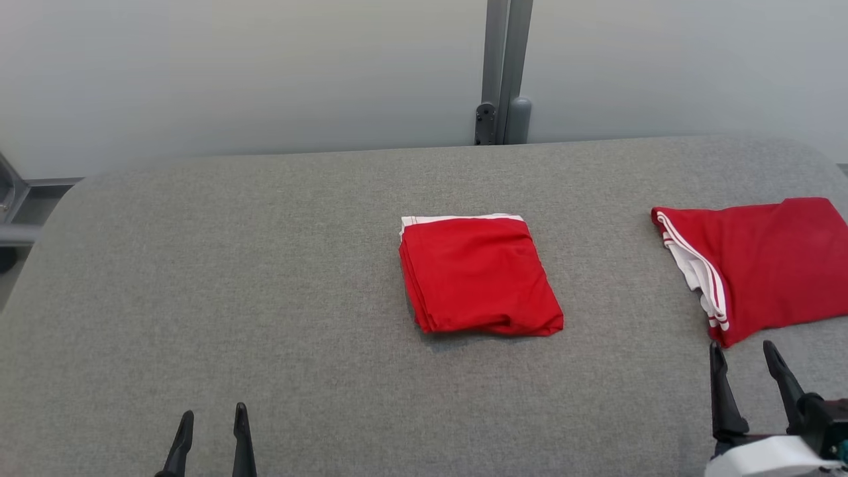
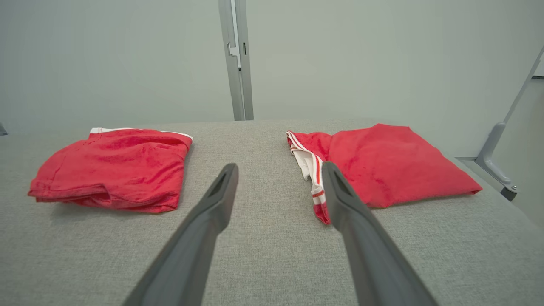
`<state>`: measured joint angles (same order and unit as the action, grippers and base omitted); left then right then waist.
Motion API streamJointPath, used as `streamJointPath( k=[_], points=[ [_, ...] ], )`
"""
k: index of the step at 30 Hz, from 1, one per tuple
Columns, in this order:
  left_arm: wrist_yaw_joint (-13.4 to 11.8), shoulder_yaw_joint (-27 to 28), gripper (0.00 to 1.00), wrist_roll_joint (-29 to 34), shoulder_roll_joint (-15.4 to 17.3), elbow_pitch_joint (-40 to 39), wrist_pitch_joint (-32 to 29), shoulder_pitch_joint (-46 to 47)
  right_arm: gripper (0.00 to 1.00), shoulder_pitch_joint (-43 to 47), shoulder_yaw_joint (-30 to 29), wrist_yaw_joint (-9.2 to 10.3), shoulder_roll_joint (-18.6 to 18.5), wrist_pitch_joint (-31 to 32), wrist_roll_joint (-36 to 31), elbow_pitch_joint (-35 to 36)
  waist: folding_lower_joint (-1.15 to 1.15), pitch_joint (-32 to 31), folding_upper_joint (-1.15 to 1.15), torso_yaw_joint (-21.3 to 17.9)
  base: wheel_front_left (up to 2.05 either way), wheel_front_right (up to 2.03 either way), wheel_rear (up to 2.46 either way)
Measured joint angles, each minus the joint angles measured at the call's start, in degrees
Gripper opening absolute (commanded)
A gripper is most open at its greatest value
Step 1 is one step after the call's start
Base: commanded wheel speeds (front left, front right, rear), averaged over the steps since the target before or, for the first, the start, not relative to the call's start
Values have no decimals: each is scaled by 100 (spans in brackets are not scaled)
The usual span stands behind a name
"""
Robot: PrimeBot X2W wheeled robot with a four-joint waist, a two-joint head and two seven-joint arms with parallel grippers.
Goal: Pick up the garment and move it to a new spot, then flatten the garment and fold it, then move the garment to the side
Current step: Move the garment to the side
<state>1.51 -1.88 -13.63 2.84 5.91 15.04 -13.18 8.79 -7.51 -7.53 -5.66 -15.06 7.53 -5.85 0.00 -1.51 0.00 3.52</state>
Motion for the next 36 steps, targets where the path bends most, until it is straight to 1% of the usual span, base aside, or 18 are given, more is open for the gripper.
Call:
streamJointPath(
  k=[2, 5, 10, 11, 15, 21, 27, 31, 36],
  points=[
    [0, -24, 100, -5, 0, -11, 0, 12, 100, -215, 86, 1, 43, 0, 112, -75, 0, 36, 0, 31, 0, 0, 0],
    [14, -138, 100, -27, 0, -33, 0, 115, 100, -731, 446, -1, 85, 16, 316, -630, 0, 136, 0, 80, 0, 0, 0],
    [100, -386, 100, -36, 0, -16, 0, 522, 100, -2176, 1022, 1, 96, 946, 914, -1634, 0, 439, 0, 191, 0, 0, 0],
    [102, -439, 100, -40, 0, 0, 0, 588, 100, -2424, 1235, 4, 29, 1129, 920, -1853, 0, 511, 0, 229, 0, 0, 0],
    [134, -580, 100, -53, -1, 65, -1, 826, 100, -3211, 1494, 1, 7, 1518, 1220, -2660, 0, 734, 0, 439, 0, 0, 0],
    [162, -637, 100, -52, 0, 110, 0, 1070, 100, -4056, 1596, 1, 13, 1575, 1381, -3726, 0, 1052, 0, 757, 0, 0, 0],
    [203, -706, 100, -38, 0, 151, 0, 1183, 100, -4551, 1506, 1, -1, 1557, 1444, -4633, 0, 1332, 0, 981, 0, 0, 0],
    [204, -706, 100, -36, 1, 147, 0, 1185, 100, -4774, 1428, -1, -14, 1469, 1562, -5012, 0, 1460, 0, 1056, 0, 0, 0],
    [214, -737, 100, -10, 0, 152, 0, 1220, 100, -4940, 1395, -10, 29, 1470, 1825, -5322, 0, 1512, 0, 1033, 0, 0, 0]
  ],
)
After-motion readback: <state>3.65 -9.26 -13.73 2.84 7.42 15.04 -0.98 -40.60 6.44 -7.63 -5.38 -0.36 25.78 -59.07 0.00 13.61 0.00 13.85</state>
